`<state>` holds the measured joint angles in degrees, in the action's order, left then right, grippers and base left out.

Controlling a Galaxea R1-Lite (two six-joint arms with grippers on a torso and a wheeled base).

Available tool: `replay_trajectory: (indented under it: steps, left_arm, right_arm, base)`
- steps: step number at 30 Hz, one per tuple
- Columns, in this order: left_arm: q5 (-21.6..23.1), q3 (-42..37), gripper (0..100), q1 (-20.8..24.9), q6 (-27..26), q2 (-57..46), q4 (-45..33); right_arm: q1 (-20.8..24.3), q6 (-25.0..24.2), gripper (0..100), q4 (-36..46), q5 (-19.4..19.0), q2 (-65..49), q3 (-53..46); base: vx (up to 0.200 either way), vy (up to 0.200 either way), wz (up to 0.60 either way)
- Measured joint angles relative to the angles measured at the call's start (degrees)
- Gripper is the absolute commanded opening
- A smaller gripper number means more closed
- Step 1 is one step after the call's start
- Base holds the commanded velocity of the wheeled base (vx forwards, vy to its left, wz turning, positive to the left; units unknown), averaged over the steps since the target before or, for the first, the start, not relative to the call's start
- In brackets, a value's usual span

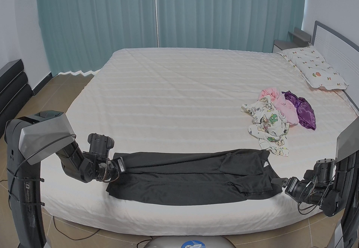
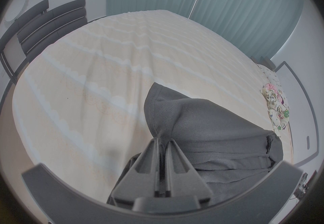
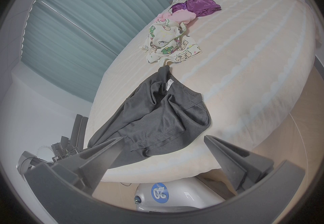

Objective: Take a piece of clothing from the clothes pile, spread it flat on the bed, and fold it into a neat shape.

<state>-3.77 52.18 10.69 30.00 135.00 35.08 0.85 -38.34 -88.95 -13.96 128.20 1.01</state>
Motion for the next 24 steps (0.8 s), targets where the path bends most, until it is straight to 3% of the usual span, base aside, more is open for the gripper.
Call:
replay_trajectory:
  steps: [7,8,16,24]
  left_arm:
    - [-0.3,1.5,0,-0.3,0.1,0.6,0.1]
    - [-0.4,1.8,100,-0.3,0.1,0.8,0.1]
    - [-1.1,3.1,100,-1.1,-0.1,2.0,0.4]
    - [3.0,2.8,100,-1.5,-0.3,1.9,0.4]
  right_arm:
    - [0.0,0.0,100,0.0,0.0,0.0,0.0]
    - [0.0,0.0,100,0.0,0.0,0.0,0.0]
    - [0.1,-0.3,100,0.0,0.0,0.1,0.0]
    - [0.1,-0.3,100,0.0,0.0,0.3,0.0]
  base:
    - [0.000,0.000,0.00]
    - [0.000,0.000,0.00]
    - [0.000,0.000,0.00]
    - [0.000,0.000,0.00]
